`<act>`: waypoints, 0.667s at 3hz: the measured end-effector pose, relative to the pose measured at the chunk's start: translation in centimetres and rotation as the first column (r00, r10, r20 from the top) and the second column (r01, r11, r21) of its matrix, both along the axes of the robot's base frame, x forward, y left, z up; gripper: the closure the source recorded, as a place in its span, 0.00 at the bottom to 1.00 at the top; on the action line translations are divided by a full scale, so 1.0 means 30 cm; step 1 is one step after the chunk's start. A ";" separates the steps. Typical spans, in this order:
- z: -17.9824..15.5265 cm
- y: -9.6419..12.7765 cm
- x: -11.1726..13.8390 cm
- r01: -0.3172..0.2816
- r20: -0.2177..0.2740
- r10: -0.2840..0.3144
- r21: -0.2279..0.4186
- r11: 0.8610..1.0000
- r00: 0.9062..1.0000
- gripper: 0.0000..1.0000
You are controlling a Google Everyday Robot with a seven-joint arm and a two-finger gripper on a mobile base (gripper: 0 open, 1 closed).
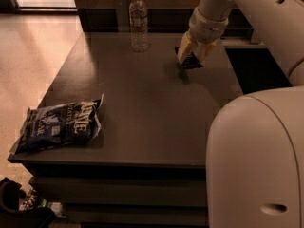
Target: Move rxbar chocolate near blue chip bag
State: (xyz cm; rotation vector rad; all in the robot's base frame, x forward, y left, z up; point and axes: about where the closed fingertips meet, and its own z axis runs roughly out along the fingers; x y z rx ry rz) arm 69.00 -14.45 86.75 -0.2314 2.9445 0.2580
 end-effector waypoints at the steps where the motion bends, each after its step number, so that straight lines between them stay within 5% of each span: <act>1: 0.031 -0.088 -0.083 -0.093 0.018 0.093 -0.012 0.996 0.996 1.00; 2: 0.061 -0.152 -0.200 -0.190 0.059 0.191 -0.023 0.982 0.980 1.00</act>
Offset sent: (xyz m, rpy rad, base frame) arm -0.1348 -0.0638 0.0161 -0.0246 -0.0797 0.3266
